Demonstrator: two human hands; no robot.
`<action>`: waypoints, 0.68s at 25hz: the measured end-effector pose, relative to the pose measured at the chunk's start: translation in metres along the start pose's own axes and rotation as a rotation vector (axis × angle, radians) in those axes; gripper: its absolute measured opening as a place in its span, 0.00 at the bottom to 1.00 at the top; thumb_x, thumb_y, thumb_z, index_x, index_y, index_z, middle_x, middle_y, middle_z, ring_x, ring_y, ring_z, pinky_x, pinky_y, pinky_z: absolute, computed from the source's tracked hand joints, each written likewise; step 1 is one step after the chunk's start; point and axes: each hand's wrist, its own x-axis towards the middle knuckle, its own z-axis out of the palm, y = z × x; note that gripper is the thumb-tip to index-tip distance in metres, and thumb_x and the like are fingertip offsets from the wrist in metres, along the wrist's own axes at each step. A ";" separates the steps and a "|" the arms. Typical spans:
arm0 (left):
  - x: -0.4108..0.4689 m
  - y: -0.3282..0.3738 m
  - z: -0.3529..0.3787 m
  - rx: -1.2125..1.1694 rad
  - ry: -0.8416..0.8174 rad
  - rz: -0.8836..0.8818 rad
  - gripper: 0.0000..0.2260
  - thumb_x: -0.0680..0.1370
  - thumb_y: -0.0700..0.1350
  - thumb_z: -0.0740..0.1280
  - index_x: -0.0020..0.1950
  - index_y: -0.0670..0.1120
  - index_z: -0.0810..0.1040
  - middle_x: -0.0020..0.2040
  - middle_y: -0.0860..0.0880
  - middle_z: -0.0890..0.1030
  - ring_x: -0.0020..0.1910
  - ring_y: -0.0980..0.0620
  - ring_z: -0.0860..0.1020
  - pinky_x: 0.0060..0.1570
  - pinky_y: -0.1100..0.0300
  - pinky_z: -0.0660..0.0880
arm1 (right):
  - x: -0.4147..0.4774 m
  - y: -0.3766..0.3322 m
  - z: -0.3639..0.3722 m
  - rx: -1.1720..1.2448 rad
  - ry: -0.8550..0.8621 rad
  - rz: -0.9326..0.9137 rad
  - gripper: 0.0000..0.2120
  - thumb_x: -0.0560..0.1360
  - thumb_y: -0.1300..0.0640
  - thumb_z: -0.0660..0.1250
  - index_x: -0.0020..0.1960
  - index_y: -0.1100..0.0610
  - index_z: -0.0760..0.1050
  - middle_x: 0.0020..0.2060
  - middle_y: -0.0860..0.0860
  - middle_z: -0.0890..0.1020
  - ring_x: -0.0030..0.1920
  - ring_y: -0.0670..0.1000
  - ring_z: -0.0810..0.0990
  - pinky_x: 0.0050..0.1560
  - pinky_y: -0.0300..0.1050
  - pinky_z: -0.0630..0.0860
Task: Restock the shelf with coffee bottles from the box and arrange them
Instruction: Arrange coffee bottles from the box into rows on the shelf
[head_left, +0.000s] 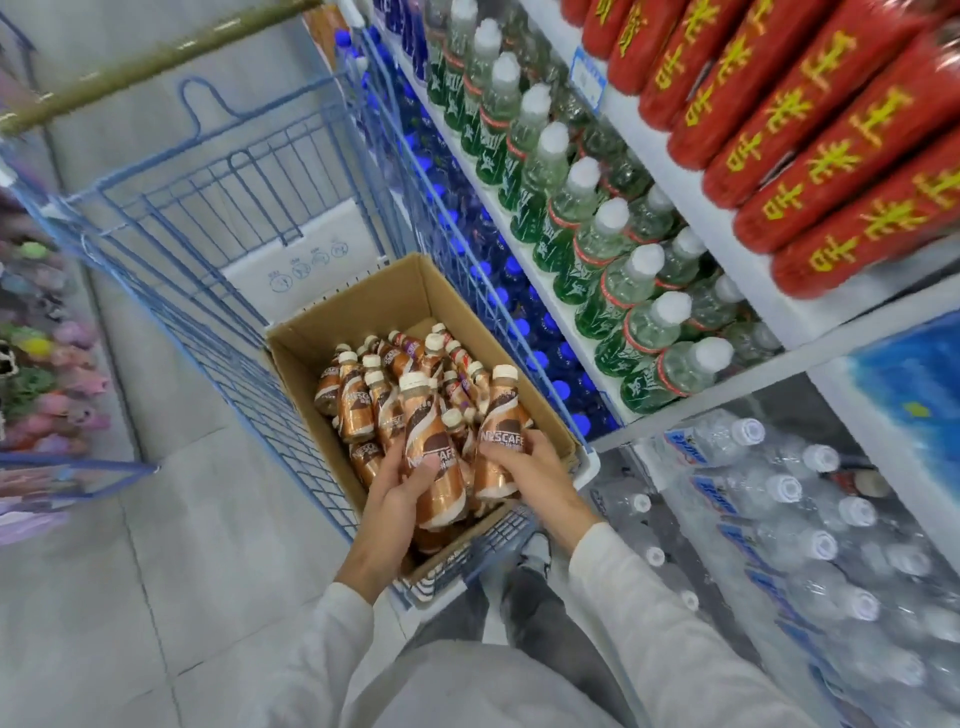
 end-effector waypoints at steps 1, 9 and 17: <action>-0.002 0.008 0.006 0.015 -0.048 0.022 0.15 0.80 0.49 0.67 0.66 0.59 0.75 0.60 0.52 0.83 0.56 0.51 0.83 0.54 0.54 0.78 | -0.017 -0.009 -0.009 0.045 0.022 -0.048 0.32 0.71 0.46 0.77 0.69 0.50 0.67 0.57 0.48 0.82 0.53 0.48 0.83 0.53 0.46 0.80; -0.042 0.076 0.129 0.139 -0.476 0.244 0.15 0.76 0.45 0.67 0.63 0.50 0.79 0.54 0.47 0.86 0.50 0.51 0.85 0.47 0.56 0.81 | -0.138 -0.043 -0.107 0.433 0.315 -0.414 0.20 0.74 0.55 0.75 0.62 0.49 0.70 0.53 0.47 0.84 0.51 0.45 0.85 0.49 0.41 0.81; -0.134 0.098 0.287 0.293 -0.934 0.391 0.29 0.68 0.56 0.79 0.65 0.48 0.78 0.57 0.49 0.85 0.55 0.50 0.83 0.51 0.58 0.79 | -0.277 -0.023 -0.224 0.567 0.649 -0.714 0.24 0.66 0.54 0.75 0.60 0.52 0.71 0.50 0.48 0.84 0.48 0.41 0.84 0.47 0.37 0.78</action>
